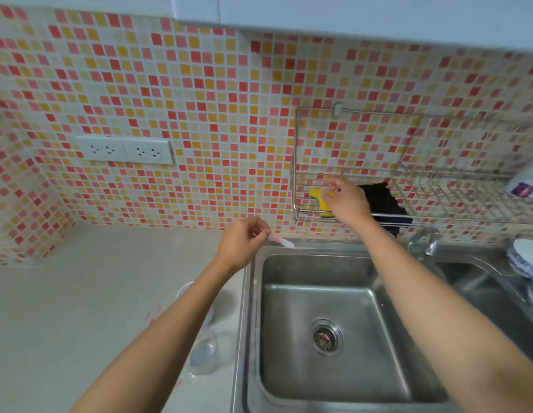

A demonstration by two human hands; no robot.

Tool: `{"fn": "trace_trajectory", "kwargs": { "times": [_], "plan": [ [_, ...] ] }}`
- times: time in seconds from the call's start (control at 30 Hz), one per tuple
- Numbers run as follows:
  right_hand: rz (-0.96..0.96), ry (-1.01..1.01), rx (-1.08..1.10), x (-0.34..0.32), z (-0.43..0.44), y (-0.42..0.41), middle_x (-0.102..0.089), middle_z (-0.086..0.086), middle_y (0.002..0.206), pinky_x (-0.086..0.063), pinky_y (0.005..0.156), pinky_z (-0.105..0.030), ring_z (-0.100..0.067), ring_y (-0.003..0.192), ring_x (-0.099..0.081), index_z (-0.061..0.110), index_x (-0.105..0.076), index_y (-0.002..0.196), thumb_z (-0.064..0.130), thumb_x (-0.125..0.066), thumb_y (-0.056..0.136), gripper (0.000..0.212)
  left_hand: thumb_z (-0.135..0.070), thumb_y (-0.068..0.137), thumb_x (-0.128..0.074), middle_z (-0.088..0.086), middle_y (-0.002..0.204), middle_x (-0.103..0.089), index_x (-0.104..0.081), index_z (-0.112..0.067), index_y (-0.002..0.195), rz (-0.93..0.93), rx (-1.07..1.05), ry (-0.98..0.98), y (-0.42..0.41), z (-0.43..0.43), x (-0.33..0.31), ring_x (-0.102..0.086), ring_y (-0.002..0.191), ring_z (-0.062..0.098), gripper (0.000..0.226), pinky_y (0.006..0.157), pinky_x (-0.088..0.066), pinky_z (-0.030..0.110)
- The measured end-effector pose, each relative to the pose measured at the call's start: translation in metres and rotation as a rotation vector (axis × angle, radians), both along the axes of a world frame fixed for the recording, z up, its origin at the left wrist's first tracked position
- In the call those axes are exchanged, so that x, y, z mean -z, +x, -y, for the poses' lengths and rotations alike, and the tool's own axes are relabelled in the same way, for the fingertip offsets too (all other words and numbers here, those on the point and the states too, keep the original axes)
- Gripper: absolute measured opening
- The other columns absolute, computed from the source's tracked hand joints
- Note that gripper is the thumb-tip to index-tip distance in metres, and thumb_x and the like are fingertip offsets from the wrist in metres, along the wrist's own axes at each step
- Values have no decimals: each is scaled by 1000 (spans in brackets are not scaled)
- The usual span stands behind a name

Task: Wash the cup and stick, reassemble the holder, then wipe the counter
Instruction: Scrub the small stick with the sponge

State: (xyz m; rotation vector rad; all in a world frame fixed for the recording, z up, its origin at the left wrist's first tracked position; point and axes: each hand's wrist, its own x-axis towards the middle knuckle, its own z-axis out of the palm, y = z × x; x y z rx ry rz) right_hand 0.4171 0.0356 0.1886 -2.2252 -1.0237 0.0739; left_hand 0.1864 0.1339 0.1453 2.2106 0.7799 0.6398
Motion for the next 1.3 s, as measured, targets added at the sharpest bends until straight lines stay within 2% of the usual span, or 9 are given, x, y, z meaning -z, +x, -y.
{"fn": "trace_trajectory", "kwargs": {
  "times": [0.13, 0.23, 0.47, 0.53, 0.63, 0.77, 0.97, 1.17, 1.3],
  "plan": [
    [-85, -186, -54, 1, -15, 27, -53, 1, 137, -45, 97, -37, -21, 122, -52, 26, -56, 129, 42, -66, 84, 49, -24, 91, -65, -6, 81, -69, -70, -18, 90, 28, -51, -114, 18, 23, 15, -60, 72, -1, 8, 60, -42, 6],
    [-76, -224, -96, 5, -24, 33, -57, -4, 132, -45, 92, -33, -23, 117, -54, 20, -59, 126, 29, -67, 85, 43, -25, 90, -67, -7, 78, -68, -70, -16, 88, 39, -105, -202, 26, 36, 28, -61, 71, 0, 10, 58, -42, 2],
    [-52, -154, -122, 8, -23, 37, -60, -5, 131, -44, 87, -27, -24, 116, -57, 16, -64, 123, 9, -54, 91, 34, -26, 91, -66, -3, 82, -71, -69, -16, 87, 63, -188, -354, 51, 65, 42, -66, 77, 10, 11, 66, -47, 12],
    [-75, -46, -113, 1, -17, 32, -61, -2, 129, -43, 90, -25, -20, 115, -57, 16, -65, 122, 10, -54, 91, 33, -22, 90, -68, 1, 82, -72, -68, -17, 84, 108, -217, -396, 60, 72, 41, -68, 80, 16, 8, 70, -51, 18],
    [-176, 307, -97, -14, 7, 21, -59, 8, 118, -41, 87, -14, -9, 105, -56, 17, -65, 122, 12, -57, 91, 32, -19, 89, -68, 2, 84, -71, -68, -13, 87, 183, -281, -429, 70, 82, 37, -68, 81, 16, 6, 69, -52, 19],
    [40, 704, -142, 5, 66, -4, -58, 0, 115, -44, 87, -10, -11, 105, -56, 14, -69, 116, 7, -64, 86, 30, -23, 89, -68, -2, 83, -72, -70, -13, 90, 262, -337, -404, 75, 96, 37, -69, 80, 12, 10, 66, -50, 15],
    [215, 533, -380, 79, 107, -10, -52, -3, 114, -54, 79, -31, -14, 103, -52, 18, -67, 121, 5, -66, 86, 37, -26, 87, -71, 0, 80, -75, -72, -13, 88, 321, -297, -373, 97, 117, 38, -71, 77, 13, 13, 74, -57, 26],
    [227, 461, -326, 106, 114, -9, -50, -4, 108, -49, 85, -29, -17, 99, -51, 17, -61, 128, 6, -62, 88, 41, -21, 86, -72, 5, 81, -75, -73, -11, 86, 313, -220, -414, 114, 123, 39, -71, 78, 18, 10, 77, -57, 33],
    [128, 458, -203, 118, 114, 6, -51, -5, 110, -54, 76, -34, -18, 95, -54, 20, -63, 126, 5, -63, 88, 40, -18, 87, -71, 6, 79, -75, -74, -9, 85, 295, -219, -439, 117, 122, 45, -68, 70, 8, 10, 71, -53, 24]
  ]
}}
